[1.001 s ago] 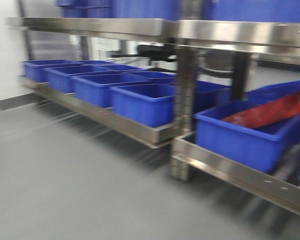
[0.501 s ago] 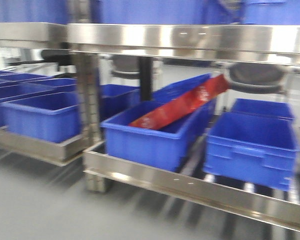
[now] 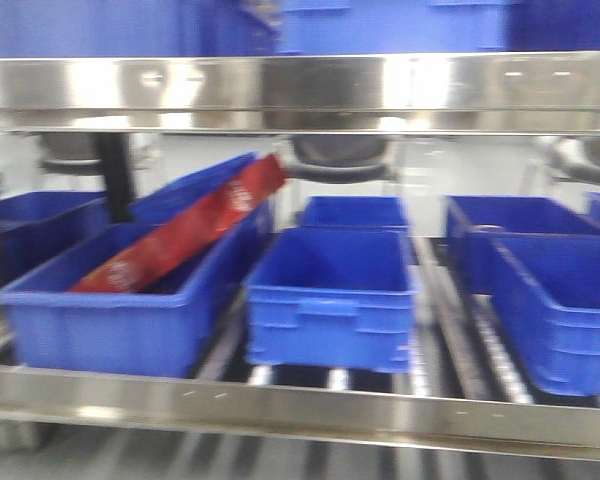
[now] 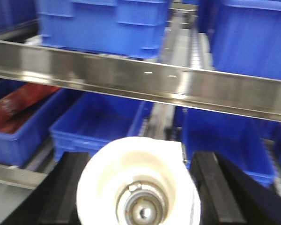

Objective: Place valve from conveyor to right shelf box
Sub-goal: 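Extend both arms with the valves over the blue bins on the shelf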

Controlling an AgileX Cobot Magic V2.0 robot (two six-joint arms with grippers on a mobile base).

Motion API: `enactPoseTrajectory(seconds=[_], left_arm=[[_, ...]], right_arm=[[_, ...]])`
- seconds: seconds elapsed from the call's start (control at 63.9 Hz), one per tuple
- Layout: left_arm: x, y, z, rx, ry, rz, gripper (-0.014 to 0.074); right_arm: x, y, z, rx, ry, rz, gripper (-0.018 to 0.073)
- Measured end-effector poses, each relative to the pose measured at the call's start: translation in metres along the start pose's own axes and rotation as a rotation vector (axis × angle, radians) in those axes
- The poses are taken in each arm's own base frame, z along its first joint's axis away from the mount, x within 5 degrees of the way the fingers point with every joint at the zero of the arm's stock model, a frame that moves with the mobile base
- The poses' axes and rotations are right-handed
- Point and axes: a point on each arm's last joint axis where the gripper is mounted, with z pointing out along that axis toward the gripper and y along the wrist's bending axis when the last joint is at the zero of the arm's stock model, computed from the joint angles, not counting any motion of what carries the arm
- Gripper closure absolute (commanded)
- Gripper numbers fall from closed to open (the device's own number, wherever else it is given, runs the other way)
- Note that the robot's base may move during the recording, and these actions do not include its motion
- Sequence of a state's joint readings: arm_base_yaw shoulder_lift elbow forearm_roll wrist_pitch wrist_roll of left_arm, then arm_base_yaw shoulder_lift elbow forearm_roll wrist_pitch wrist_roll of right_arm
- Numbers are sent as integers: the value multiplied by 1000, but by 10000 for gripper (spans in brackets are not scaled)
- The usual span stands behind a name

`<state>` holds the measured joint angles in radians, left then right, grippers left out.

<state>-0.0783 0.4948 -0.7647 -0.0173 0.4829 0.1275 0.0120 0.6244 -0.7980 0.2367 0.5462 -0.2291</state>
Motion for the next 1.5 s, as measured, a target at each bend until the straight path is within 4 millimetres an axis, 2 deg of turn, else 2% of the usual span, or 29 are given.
enactPoseTrajectory(seconds=[1.502], left_arm=[[0,0,0,3,0,-1,708]], right_arm=[[0,0,0,1,0,-2,712]])
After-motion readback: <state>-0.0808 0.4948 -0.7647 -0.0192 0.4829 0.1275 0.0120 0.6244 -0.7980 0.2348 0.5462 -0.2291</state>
